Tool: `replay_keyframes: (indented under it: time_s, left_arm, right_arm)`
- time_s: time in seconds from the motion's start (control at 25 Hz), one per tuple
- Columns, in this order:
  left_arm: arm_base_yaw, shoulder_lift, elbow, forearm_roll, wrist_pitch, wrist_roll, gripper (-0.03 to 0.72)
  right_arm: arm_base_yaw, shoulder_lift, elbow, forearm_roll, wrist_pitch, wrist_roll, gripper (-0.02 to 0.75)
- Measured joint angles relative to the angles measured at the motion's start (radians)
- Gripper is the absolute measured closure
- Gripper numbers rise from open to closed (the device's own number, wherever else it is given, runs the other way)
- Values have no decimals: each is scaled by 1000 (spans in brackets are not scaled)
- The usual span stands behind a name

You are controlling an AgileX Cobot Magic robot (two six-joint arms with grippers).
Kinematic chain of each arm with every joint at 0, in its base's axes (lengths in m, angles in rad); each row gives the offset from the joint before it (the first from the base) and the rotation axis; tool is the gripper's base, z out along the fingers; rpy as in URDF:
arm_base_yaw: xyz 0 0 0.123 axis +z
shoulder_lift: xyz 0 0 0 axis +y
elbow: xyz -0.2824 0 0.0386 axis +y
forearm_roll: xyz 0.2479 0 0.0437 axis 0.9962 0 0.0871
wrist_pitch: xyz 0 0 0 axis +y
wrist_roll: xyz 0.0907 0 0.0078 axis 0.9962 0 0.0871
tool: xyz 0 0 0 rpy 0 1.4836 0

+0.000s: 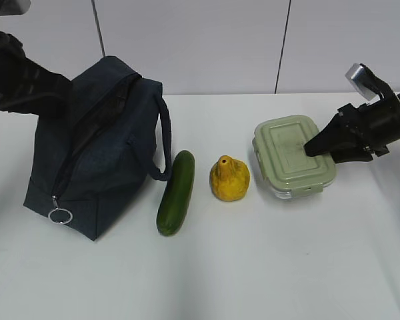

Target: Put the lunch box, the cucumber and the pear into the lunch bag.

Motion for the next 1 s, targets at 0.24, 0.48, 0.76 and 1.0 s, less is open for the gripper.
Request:
replay_keyframes:
  time_s: [0.24,0.48,0.76,1.0]
  left_arm:
    - [0,0,0,-9,-2,0,685]
    - [0,24,0,-43,-4,0,685]
    - [0,40,0,-65,-28,0,685]
    - [0,40,0,-76,-33,1,685]
  right_arm:
    - [0,-21,0,18,0,8,352]
    - [0,-57,0,52,0,18,352]
    - [0,-96,0,86,2,28,353]
    - [0,-113,0,96,2,38,354]
